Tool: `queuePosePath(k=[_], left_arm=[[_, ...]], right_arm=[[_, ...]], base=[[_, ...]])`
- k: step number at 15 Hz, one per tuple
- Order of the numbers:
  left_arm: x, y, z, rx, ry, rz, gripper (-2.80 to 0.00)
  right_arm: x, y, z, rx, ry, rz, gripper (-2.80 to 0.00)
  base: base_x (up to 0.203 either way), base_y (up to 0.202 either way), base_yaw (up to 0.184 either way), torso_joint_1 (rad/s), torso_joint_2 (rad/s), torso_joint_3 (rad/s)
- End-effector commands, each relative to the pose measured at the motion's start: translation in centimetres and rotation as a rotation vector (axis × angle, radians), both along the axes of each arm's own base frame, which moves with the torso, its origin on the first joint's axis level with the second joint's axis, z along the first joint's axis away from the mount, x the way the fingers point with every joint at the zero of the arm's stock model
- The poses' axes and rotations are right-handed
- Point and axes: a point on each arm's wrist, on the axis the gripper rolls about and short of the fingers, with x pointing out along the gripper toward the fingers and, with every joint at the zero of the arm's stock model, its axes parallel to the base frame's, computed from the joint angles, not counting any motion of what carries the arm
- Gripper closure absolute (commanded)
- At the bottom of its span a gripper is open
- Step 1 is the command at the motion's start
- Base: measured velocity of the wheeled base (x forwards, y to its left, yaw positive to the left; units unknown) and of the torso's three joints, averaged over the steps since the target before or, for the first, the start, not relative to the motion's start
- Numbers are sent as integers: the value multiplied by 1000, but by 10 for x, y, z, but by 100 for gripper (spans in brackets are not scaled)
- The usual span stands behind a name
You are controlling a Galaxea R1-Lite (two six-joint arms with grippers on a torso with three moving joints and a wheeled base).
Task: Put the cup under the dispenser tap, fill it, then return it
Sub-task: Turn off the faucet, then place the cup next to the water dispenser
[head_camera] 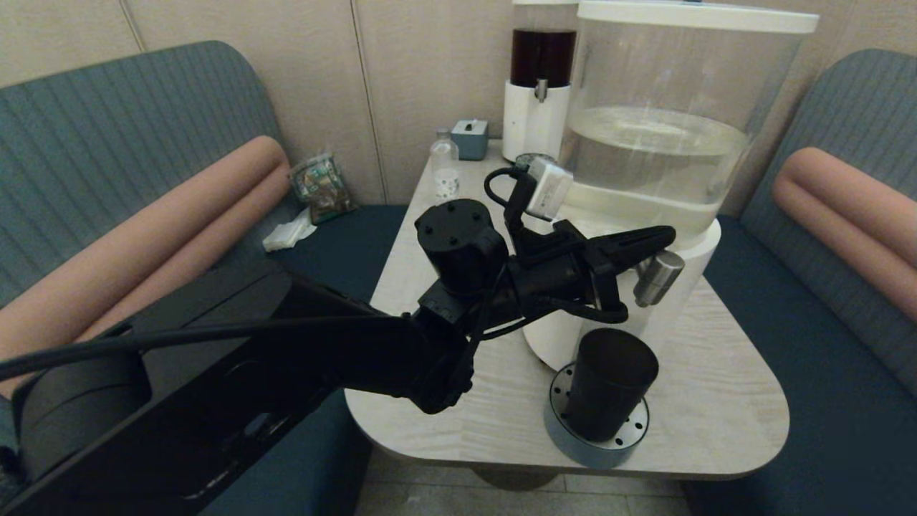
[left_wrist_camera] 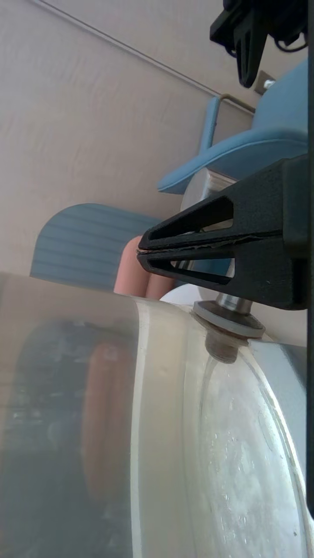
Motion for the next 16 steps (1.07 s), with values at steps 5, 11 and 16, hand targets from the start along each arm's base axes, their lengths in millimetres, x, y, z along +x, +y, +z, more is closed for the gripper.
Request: queuePosePath(k=[5,11,16], left_arm=[[-41,44,75,-93,-92,4,0],[-92,125,120,-178,-99,177,0],[-135,234,120,-213,-88,568,0]], right_arm=[[0,0,0,0,3,0,0],[0,0,0,0,3,0,0],[0,0,0,0,1,0,0]], base=[[0,0,0,0,0,0],[0,0,0,0,0,0],[0,0,0,0,0,0]])
